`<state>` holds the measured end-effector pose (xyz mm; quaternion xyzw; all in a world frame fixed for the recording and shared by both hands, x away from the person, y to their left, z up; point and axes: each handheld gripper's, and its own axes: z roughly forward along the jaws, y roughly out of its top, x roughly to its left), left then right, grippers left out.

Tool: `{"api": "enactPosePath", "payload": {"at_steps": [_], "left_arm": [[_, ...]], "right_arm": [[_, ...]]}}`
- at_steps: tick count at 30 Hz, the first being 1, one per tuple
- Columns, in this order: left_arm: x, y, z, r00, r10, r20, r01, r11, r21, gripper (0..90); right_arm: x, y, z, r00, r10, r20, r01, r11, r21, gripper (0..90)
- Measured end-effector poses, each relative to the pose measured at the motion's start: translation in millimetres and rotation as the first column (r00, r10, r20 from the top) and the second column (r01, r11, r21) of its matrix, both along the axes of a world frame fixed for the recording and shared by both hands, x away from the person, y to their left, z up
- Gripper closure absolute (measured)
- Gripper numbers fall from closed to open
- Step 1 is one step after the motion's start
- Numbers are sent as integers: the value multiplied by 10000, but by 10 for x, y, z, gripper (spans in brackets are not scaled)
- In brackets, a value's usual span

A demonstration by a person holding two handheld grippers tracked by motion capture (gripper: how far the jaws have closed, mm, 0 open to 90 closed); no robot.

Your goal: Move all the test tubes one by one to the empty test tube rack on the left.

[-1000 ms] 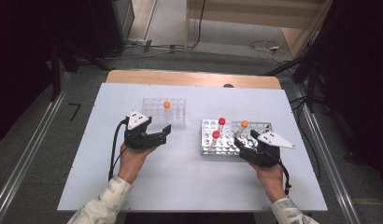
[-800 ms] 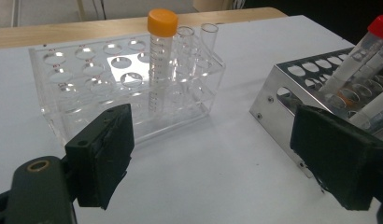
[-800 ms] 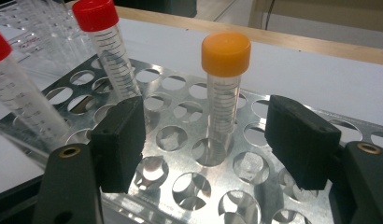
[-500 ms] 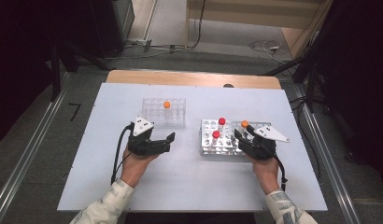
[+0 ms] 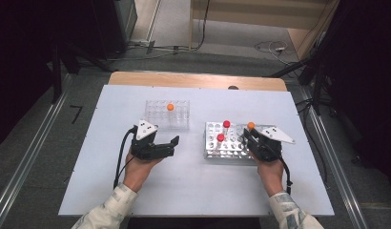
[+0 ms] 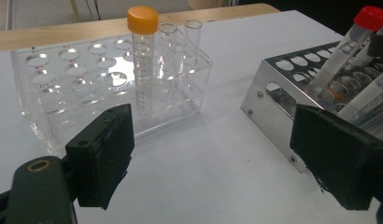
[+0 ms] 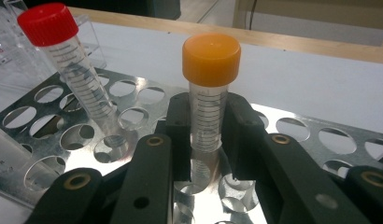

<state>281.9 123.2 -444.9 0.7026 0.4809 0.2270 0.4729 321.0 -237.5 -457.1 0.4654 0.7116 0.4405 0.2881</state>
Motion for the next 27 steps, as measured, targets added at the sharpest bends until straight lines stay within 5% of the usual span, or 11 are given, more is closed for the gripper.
{"api": "enactPosePath", "payload": {"at_steps": [14, 27], "left_arm": [[-32, -25, 27, 9999, -143, 84, 144, 9998, -103, 143], [-92, -82, 59, 9991, -401, 171, 403, 9991, -102, 143]], "right_arm": [[-181, -132, 427, 9938, 124, 1102, -191, 9980, 603, 711], [-543, -90, 504, 9835, 1532, 966, -1602, 9846, 698, 711]]}}
